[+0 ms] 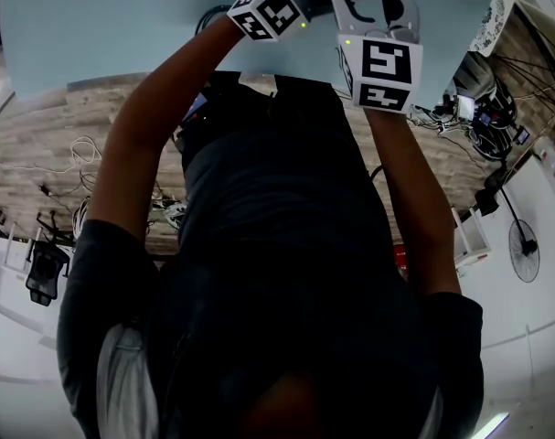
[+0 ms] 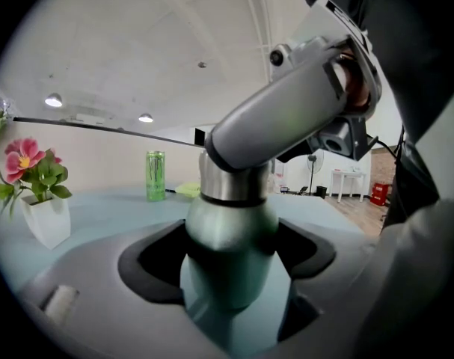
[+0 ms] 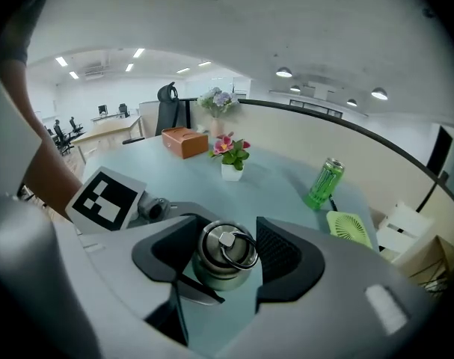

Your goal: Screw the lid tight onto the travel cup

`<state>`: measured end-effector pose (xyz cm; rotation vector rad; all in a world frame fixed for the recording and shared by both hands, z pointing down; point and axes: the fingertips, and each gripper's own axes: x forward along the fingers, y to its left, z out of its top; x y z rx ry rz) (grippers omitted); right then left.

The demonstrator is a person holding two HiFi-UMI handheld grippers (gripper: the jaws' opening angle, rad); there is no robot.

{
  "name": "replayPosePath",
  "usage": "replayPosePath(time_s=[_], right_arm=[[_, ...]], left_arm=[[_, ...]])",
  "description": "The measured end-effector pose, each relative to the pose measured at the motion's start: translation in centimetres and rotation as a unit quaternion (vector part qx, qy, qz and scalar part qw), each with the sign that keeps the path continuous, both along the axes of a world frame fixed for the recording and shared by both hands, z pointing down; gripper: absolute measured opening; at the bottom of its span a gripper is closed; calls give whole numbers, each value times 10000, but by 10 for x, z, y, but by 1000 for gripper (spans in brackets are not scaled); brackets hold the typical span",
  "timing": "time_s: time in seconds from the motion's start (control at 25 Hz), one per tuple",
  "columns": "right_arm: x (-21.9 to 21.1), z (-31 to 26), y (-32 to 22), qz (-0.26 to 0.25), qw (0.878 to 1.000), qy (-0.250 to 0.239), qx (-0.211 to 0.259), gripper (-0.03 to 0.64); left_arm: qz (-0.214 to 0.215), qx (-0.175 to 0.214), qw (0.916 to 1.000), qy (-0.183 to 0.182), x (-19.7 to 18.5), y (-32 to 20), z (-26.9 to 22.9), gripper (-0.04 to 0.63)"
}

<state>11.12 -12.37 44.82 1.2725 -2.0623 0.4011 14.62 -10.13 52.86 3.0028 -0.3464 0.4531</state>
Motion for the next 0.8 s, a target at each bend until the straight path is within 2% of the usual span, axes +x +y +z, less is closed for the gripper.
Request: replayPosePath(time_s=[0.12, 0.2, 0.32, 0.4, 0.48, 0.6, 0.72, 0.8], right_arm=[[-1, 1, 1, -105, 9998, 163, -38, 249], [-2, 3, 4, -444, 9982, 348, -209, 249], [-8, -3, 8, -1389, 9881, 418, -503, 250], [-15, -10, 12, -2365, 9680, 539, -647, 250], [-19, -12, 19, -3480, 9298, 815, -881, 249], [-7, 0, 32, -4860, 8513, 1498, -1288, 249], [6, 13, 32, -5736, 7743, 2259, -1429, 250], [6, 17, 32, -6092, 7403, 2472, -1406, 247]], left_arm=[[2, 1, 10000, 1, 0, 0, 0, 413], [6, -5, 10000, 5, 2, 1, -1, 413], [10, -16, 10000, 12, 2, 1, -1, 413], [19, -24, 10000, 14, 1, 0, -1, 413], [26, -26, 10000, 15, 1, 0, 0, 413], [24, -22, 10000, 10, 2, -1, 1, 413], [22, -30, 10000, 5, 2, -1, 1, 413], [23, -27, 10000, 6, 2, -1, 0, 413]])
